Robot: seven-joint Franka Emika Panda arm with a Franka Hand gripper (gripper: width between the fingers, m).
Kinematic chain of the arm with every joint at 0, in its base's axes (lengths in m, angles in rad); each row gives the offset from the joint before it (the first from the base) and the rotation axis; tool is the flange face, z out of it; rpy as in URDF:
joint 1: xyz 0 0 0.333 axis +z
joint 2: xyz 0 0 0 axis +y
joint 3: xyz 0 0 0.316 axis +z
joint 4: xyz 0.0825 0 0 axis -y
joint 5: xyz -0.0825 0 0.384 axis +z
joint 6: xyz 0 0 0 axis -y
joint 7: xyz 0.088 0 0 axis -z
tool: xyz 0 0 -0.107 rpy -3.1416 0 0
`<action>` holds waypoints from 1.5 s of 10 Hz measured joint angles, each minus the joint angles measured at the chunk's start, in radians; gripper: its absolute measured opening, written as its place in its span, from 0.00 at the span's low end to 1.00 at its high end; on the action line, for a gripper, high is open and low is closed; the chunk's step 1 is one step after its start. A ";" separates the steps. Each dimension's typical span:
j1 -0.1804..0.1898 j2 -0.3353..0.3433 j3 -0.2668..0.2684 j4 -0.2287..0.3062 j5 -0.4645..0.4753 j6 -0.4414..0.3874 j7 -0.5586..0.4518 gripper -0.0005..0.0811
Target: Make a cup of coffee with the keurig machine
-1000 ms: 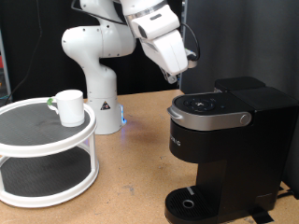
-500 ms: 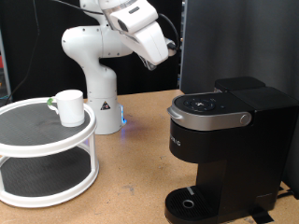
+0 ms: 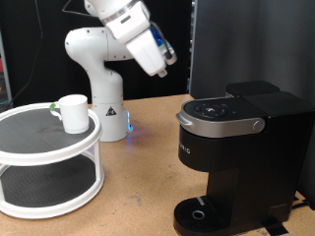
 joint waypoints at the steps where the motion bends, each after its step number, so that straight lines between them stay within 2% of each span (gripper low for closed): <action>1: -0.012 -0.010 -0.010 -0.011 -0.011 -0.040 0.015 0.01; 2: -0.023 -0.018 -0.019 -0.014 -0.015 -0.074 0.018 0.01; 4: -0.023 -0.020 -0.021 -0.020 0.004 -0.056 -0.017 0.01; 6: -0.024 -0.059 -0.066 -0.064 0.090 -0.046 -0.142 0.01; 7: -0.026 -0.088 -0.102 -0.085 0.107 -0.069 -0.186 0.01; 9: -0.042 -0.136 -0.162 -0.104 0.082 -0.163 -0.233 0.01; 11: -0.059 -0.166 -0.201 -0.094 -0.011 -0.289 -0.255 0.01; 12: -0.059 -0.165 -0.199 -0.099 0.004 -0.269 -0.254 0.01; 14: -0.063 -0.179 -0.201 -0.144 0.142 -0.122 -0.246 0.01; 15: -0.075 -0.191 -0.207 -0.166 0.164 -0.100 -0.235 0.01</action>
